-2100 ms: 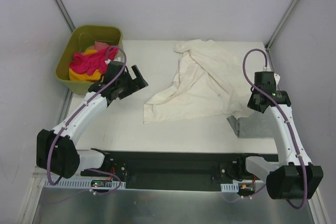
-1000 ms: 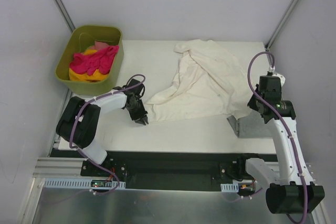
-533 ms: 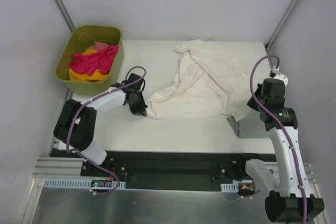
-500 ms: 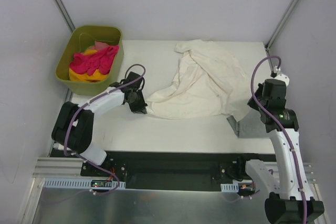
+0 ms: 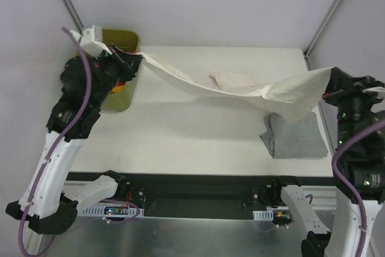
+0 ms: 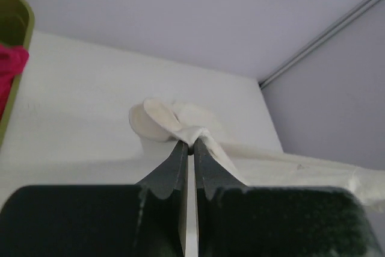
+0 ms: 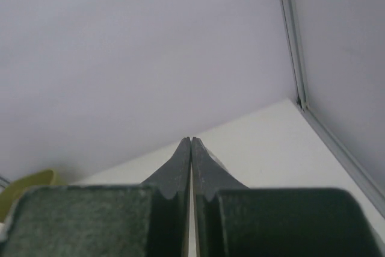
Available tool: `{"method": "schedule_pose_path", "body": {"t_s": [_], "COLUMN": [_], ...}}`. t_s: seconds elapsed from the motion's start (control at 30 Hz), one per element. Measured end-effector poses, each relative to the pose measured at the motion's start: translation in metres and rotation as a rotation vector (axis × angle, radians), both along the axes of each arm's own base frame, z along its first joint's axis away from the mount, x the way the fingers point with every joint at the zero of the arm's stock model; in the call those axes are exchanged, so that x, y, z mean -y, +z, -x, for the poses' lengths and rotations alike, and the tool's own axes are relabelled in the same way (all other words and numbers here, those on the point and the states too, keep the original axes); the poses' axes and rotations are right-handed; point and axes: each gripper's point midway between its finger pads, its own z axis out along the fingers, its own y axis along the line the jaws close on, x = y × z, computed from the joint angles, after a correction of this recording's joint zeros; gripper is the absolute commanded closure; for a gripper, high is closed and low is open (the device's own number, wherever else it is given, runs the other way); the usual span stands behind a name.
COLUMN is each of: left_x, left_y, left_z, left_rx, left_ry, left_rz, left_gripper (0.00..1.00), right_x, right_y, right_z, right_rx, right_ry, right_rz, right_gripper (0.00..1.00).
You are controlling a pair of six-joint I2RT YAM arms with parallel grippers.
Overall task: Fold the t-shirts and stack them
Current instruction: Flatten the tshirt out
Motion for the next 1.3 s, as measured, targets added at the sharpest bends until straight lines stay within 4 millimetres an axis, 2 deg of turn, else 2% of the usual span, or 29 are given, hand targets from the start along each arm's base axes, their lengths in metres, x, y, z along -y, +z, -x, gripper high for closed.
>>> {"method": "schedule_pose_path", "body": {"t_s": [0.07,0.17,0.23,0.37,0.43,0.57,0.67,0.77,0.87,0.93,1.0,1.1,1.17,1.2,1.23,1.3], "left_x": [-0.014,-0.031,-0.041,-0.059,-0.065,-0.074,-0.078,-0.081,-0.081,-0.08,-0.08,-0.075,-0.068,-0.064,-0.061,-0.054], "left_y": [0.042,0.091,0.117,0.162,0.178,0.197,0.207,0.208,0.201,0.192,0.181,0.153,0.119,0.094,0.072,0.006], "left_z": [0.018,0.046,0.065,0.1,0.111,0.12,0.12,0.112,0.094,0.074,0.049,-0.005,-0.055,-0.087,-0.11,-0.173], "left_rx": [0.121,0.262,0.342,0.483,0.531,0.585,0.605,0.598,0.564,0.522,0.473,0.373,0.279,0.217,0.168,0.029], "left_ry": [0.02,0.034,0.039,0.05,0.057,0.077,0.1,0.133,0.169,0.209,0.263,0.352,0.399,0.415,0.425,0.439], "left_rz": [0.017,0.038,0.051,0.064,0.063,0.052,0.042,0.026,0.006,-0.016,-0.043,-0.104,-0.161,-0.196,-0.222,-0.298], "left_gripper": [1.0,1.0,1.0,1.0,1.0,1.0,1.0,1.0,1.0,1.0,1.0,1.0,1.0,1.0,1.0,1.0], "right_x": [0.001,0.003,0.004,-0.002,-0.005,-0.008,-0.007,-0.006,-0.003,-0.001,0.003,0.013,0.019,0.022,0.024,0.026], "right_y": [0.041,0.094,0.117,0.149,0.162,0.183,0.196,0.202,0.2,0.196,0.189,0.163,0.136,0.115,0.092,0.04], "right_z": [0.017,0.047,0.065,0.09,0.099,0.105,0.101,0.091,0.068,0.048,0.02,-0.044,-0.097,-0.13,-0.164,-0.225], "right_rx": [0.107,0.255,0.323,0.429,0.466,0.511,0.527,0.526,0.491,0.459,0.414,0.296,0.198,0.135,0.07,-0.054], "right_ry": [-0.003,-0.012,-0.013,0.014,0.03,0.036,0.029,0.018,0.002,-0.013,-0.035,-0.088,-0.125,-0.142,-0.152,-0.159], "right_rz": [0.016,0.047,0.069,0.106,0.123,0.146,0.161,0.17,0.179,0.181,0.184,0.186,0.195,0.201,0.208,0.221], "right_gripper": [0.99,0.99,0.99,0.99,0.99,0.99,0.99,0.99,0.99,0.99,0.99,0.99,0.99,0.99,0.99,0.99]}}
